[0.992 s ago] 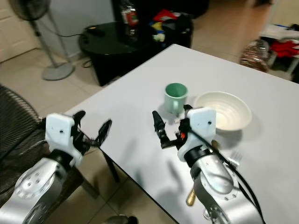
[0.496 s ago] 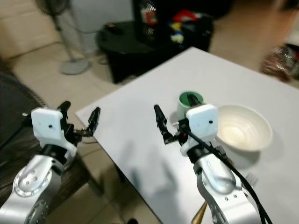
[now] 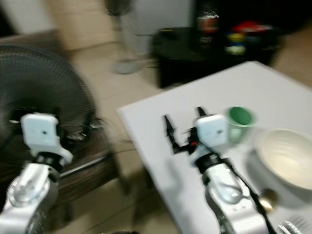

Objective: Setting the table

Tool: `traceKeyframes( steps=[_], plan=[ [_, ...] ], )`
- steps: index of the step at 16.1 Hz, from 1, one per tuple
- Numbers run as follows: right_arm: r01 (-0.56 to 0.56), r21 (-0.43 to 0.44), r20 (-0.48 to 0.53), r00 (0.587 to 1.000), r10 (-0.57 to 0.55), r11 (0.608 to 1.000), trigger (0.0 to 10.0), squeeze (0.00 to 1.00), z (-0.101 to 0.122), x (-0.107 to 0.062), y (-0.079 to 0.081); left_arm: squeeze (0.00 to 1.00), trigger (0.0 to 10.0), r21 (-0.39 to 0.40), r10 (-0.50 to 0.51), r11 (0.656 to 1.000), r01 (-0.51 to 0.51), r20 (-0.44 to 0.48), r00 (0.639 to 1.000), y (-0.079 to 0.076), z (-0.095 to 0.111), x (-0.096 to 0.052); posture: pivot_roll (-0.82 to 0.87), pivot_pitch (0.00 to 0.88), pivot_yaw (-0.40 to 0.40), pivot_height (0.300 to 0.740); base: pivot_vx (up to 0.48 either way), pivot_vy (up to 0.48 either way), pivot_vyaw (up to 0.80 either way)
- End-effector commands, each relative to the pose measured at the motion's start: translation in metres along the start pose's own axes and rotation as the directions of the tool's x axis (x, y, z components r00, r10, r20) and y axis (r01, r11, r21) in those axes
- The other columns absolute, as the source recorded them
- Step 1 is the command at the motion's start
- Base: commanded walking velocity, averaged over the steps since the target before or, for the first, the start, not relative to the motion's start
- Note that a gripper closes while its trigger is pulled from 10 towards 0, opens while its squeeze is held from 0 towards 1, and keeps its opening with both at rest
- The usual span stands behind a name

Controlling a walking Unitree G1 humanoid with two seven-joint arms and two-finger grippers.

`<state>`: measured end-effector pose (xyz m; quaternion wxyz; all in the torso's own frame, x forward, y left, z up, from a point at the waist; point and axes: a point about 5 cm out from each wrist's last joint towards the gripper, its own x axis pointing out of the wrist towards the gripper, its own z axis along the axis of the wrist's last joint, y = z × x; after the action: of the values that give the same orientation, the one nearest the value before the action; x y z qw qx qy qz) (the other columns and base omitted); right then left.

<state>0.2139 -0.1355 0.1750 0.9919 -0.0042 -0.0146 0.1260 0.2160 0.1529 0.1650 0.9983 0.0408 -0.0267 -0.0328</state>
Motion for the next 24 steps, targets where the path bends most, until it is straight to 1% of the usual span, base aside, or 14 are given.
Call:
traceKeyframes(
  steps=[1,3,4,6,9,11,14,16,21,22,23,24],
  plan=[
    [-0.033,0.033,-0.002,0.999,0.033,0.999,10.0,1.0,0.001,0.0,0.006,0.29,10.0,0.009,-0.019,1.0,0.019,-0.015,1.0,0.002,0.0,-0.004,0.02,0.0,0.071,0.74,0.0,0.0,0.8],
    [-0.042,0.039,-0.017,0.999,0.043,0.998,10.0,1.0,-0.004,0.001,0.007,0.27,10.0,0.014,-0.037,0.999,0.038,-0.028,0.999,-0.002,-0.003,-0.006,0.03,0.0,0.059,0.74,0.0,0.0,0.8],
    [-0.054,0.06,-0.014,0.998,0.055,0.997,10.0,1.0,-0.004,0.003,0.008,0.27,10.0,0.009,-0.045,0.999,0.045,-0.022,0.999,-0.003,-0.002,-0.005,0.03,0.0,0.052,0.74,0.0,0.0,0.8],
    [-0.07,0.081,-0.028,0.997,0.072,0.994,10.0,1.0,-0.009,0.006,0.008,0.28,10.0,0.012,-0.037,0.999,0.037,-0.012,0.999,-0.002,-0.001,-0.002,0.04,0.0,0.05,0.74,0.0,0.126,0.8],
    [-0.09,0.113,-0.035,0.995,0.094,0.99,10.0,1.0,-0.011,0.005,0.01,0.29,10.0,0.012,-0.039,0.999,0.039,-0.03,0.999,-0.001,0.0,-0.008,0.06,0.0,0.048,0.74,0.0,0.254,0.8],
    [-0.09,0.116,-0.032,0.995,0.094,0.989,10.0,1.0,-0.011,0.007,0.011,0.29,10.0,0.014,-0.041,0.999,0.041,-0.028,0.999,-0.001,0.0,-0.008,0.06,0.0,0.049,0.74,0.0,0.255,0.8],
    [-0.098,0.122,-0.014,0.995,0.1,0.988,10.0,1.0,-0.01,0.011,0.01,0.29,10.0,0.027,-0.053,0.998,0.053,-0.008,0.999,0.0,0.005,-0.001,0.07,0.0,0.065,0.74,0.0,0.256,0.8],
    [-0.093,0.129,-0.013,0.995,0.096,0.987,10.0,1.0,-0.011,0.012,0.01,0.29,10.0,0.037,-0.058,0.998,0.058,-0.019,0.998,0.003,0.004,-0.003,0.07,0.0,0.071,0.74,0.0,0.255,0.8],
    [-0.102,0.138,-0.011,0.994,0.104,0.985,10.0,1.0,-0.012,0.013,0.012,0.29,10.0,0.039,-0.062,0.997,0.063,-0.029,0.998,0.003,0.003,-0.003,0.08,0.0,0.067,0.74,0.0,0.253,0.8],
    [-0.102,0.138,-0.012,0.994,0.104,0.985,10.0,1.0,-0.012,0.013,0.012,0.29,10.0,0.041,-0.062,0.997,0.063,-0.031,0.998,0.004,0.003,-0.003,0.08,0.0,0.066,0.74,0.0,0.251,0.8],
    [-0.091,0.137,-0.018,0.995,0.095,0.986,10.0,1.0,-0.013,0.015,0.011,0.29,10.0,0.011,-0.07,0.997,0.071,-0.018,0.997,0.003,0.005,-0.003,0.08,0.0,0.066,0.74,0.0,0.0,0.8],
    [-0.038,0.13,-0.053,0.998,0.045,0.991,10.0,1.0,-0.017,0.018,0.008,0.28,10.0,0.014,-0.095,0.995,0.095,-0.039,0.995,0.001,0.005,-0.003,0.08,0.0,0.066,0.74,0.0,0.0,0.0]
  ],
)
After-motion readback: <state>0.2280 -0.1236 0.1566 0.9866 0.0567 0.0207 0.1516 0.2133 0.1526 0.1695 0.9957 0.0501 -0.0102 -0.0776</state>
